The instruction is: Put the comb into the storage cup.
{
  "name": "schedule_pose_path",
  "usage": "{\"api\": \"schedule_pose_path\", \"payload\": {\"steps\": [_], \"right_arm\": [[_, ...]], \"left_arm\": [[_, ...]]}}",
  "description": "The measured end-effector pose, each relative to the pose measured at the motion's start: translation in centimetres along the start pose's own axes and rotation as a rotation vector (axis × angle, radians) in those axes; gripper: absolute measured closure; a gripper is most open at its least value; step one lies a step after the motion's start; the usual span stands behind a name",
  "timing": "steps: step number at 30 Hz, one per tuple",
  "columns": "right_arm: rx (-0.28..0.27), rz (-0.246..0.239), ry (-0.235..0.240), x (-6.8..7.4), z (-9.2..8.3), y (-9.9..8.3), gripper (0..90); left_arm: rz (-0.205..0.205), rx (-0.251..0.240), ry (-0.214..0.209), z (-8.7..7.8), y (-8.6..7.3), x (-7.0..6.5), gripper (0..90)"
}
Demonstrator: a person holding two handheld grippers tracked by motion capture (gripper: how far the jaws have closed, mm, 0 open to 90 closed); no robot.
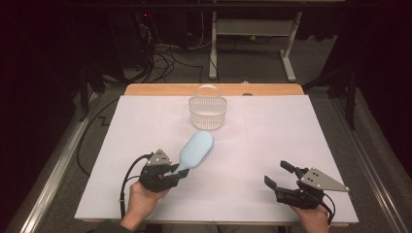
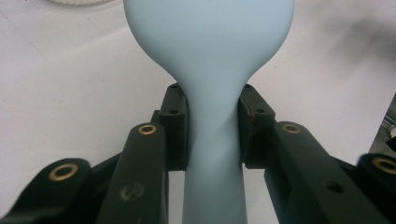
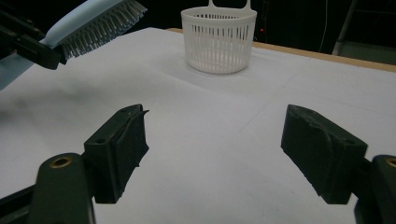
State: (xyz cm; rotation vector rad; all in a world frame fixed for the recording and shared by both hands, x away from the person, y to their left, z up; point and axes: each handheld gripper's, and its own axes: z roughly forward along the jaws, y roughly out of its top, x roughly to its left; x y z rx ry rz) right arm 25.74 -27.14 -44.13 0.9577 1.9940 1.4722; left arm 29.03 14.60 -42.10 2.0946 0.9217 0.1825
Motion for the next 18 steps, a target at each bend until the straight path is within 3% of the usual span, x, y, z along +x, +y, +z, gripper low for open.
{"api": "schedule_pose_path", "payload": {"steps": [7, 13, 18], "right_arm": [[0.010, -0.025, 0.034, 0.8, 0.9, 0.3, 22.7], [-0.014, 0.016, 0.086, 1.3, 1.6, 0.7, 22.4], [-0.006, 0.014, 0.120, 2.0, 2.4, 0.9, 22.4]], "left_arm": [[0.006, 0.004, -0.004, 0.2, 0.0, -0.2, 67.3], [0.009, 0.007, -0.007, 0.3, 0.0, -0.3, 67.3], [0.008, 0.007, -0.008, 0.3, 0.0, -0.3, 67.3]]}}
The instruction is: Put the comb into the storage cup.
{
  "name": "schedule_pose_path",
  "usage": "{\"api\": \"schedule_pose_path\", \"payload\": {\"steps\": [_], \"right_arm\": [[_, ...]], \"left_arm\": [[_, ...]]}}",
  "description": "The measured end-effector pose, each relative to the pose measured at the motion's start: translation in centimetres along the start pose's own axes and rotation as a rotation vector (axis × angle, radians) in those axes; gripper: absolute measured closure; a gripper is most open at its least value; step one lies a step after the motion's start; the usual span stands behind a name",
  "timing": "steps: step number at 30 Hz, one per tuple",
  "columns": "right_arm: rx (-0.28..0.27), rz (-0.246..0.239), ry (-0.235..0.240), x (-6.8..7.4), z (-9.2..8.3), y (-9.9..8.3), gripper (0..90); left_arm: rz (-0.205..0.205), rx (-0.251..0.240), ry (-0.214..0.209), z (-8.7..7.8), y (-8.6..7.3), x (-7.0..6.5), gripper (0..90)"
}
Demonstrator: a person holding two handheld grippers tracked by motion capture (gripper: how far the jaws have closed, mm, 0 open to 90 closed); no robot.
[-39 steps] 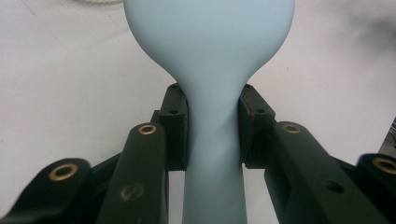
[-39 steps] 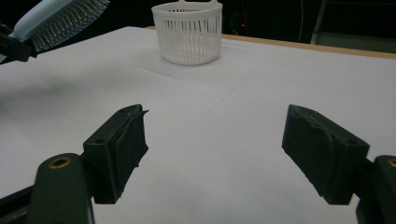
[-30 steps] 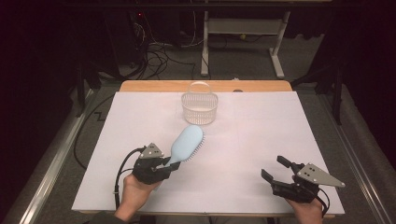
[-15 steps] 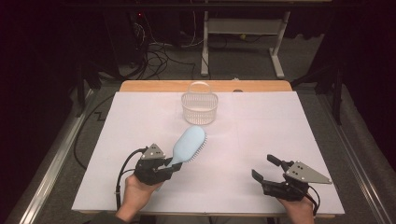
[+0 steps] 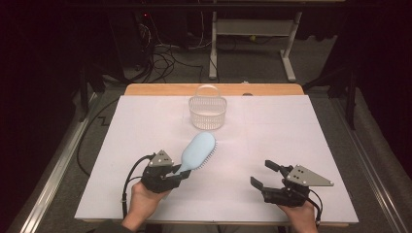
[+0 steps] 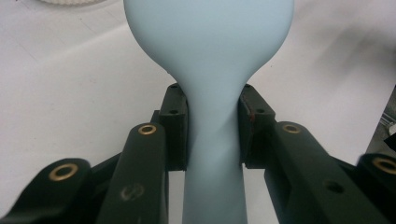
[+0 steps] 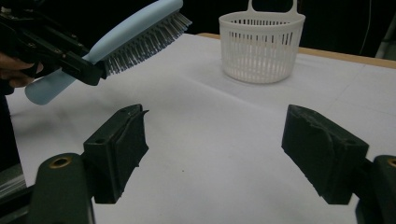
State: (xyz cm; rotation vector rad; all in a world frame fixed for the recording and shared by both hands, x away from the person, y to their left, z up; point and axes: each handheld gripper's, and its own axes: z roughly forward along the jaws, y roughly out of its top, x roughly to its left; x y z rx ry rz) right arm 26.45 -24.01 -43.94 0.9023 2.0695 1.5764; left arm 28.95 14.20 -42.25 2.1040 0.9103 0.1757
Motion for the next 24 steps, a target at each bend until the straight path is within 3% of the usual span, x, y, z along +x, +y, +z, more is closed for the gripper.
{"api": "schedule_pose_path", "payload": {"steps": [7, 14, 24], "right_arm": [[0.008, -0.011, 0.028, 0.6, 1.2, 0.5, 22.2], [0.012, 0.013, 0.070, 1.1, 2.4, 0.9, 21.5], [0.029, -0.007, 0.113, 2.3, 4.3, 1.6, 21.1]], "left_arm": [[0.000, 0.000, 0.000, 0.0, 0.0, 0.0, 67.2], [0.006, 0.001, -0.003, 0.0, 0.0, 0.0, 67.2], [0.011, -0.005, -0.003, 0.0, 0.1, -0.2, 67.2]]}}
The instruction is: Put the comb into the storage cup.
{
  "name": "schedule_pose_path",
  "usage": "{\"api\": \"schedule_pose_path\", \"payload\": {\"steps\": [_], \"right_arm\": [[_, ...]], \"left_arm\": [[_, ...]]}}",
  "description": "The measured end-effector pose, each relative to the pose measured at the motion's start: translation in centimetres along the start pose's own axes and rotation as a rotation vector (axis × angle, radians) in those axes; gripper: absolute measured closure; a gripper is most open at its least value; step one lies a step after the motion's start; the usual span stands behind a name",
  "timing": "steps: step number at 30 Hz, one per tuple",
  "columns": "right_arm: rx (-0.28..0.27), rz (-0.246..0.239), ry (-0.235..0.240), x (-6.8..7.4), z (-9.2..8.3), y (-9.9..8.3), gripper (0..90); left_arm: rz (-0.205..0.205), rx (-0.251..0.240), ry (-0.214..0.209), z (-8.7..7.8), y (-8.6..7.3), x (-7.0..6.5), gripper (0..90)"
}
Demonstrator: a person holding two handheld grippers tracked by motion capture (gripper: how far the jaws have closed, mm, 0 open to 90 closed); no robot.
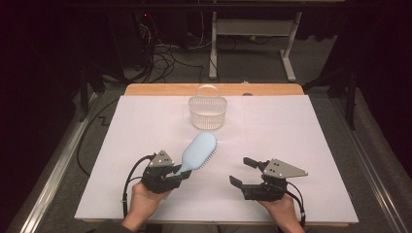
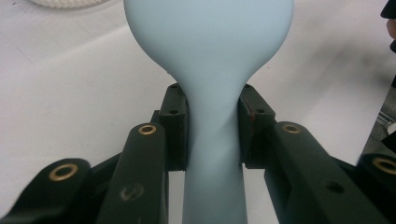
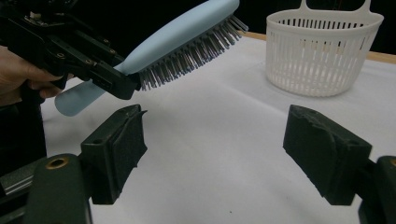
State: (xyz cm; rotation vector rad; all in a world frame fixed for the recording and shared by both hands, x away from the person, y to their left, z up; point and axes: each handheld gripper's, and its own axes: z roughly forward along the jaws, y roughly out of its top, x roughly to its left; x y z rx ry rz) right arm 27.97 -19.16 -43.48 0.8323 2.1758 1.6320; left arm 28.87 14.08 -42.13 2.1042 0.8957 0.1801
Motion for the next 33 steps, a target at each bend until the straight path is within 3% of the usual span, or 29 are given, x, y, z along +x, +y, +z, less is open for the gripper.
{"api": "schedule_pose_path", "payload": {"steps": [11, 24, 33], "right_arm": [[0.011, 0.002, 0.007, 0.3, 1.4, 0.8, 20.5], [0.044, 0.018, 0.047, 1.0, 3.8, 1.6, 19.4], [0.060, 0.049, 0.064, 1.1, 5.1, 1.8, 19.5]], "left_arm": [[0.009, -0.001, -0.006, 0.1, 0.2, -0.3, 67.3], [0.025, -0.001, -0.006, 0.3, 0.3, -0.7, 67.2], [0.036, 0.008, -0.006, 0.7, 0.5, -1.0, 67.2]]}}
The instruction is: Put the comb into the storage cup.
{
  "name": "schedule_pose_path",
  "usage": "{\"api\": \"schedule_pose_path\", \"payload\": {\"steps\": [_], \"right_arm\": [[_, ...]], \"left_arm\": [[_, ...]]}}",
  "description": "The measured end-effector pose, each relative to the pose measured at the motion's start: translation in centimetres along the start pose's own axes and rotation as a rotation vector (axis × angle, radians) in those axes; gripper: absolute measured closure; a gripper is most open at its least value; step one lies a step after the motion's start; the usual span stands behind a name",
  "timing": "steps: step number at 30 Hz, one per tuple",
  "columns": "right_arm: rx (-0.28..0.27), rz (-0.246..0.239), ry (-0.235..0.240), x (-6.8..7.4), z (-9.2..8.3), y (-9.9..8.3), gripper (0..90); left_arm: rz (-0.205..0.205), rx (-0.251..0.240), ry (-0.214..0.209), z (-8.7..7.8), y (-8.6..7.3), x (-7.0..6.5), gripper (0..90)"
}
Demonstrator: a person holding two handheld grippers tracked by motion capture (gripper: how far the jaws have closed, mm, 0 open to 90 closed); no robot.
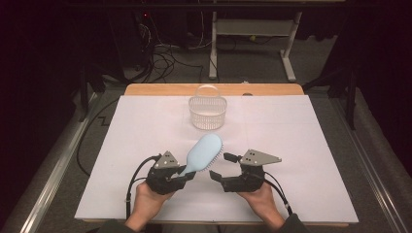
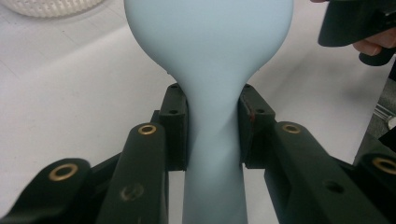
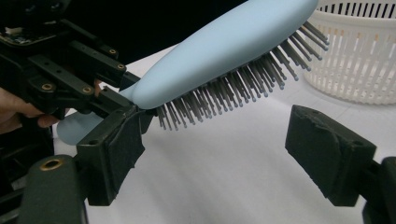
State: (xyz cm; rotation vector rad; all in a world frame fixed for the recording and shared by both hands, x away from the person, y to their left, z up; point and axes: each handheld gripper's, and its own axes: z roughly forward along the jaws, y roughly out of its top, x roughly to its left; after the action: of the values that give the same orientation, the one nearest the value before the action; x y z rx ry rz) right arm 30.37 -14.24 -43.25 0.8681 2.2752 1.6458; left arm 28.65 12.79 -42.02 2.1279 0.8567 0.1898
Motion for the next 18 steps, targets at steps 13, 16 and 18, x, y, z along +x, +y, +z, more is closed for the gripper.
{"api": "schedule_pose_path", "payload": {"steps": [13, 16, 18], "right_arm": [[0.012, 0.058, 0.026, -0.2, 0.7, 0.3, 17.9], [0.017, 0.065, 0.033, -0.1, 1.0, 0.4, 17.3], [0.020, 0.070, 0.035, -0.1, 1.3, 0.6, 16.8]], "left_arm": [[0.013, 0.006, -0.007, 0.5, 0.2, -0.4, 67.2], [0.019, 0.007, -0.008, 0.6, 0.2, -0.5, 67.3], [0.016, 0.005, -0.010, 0.6, 0.2, -0.5, 67.2]]}}
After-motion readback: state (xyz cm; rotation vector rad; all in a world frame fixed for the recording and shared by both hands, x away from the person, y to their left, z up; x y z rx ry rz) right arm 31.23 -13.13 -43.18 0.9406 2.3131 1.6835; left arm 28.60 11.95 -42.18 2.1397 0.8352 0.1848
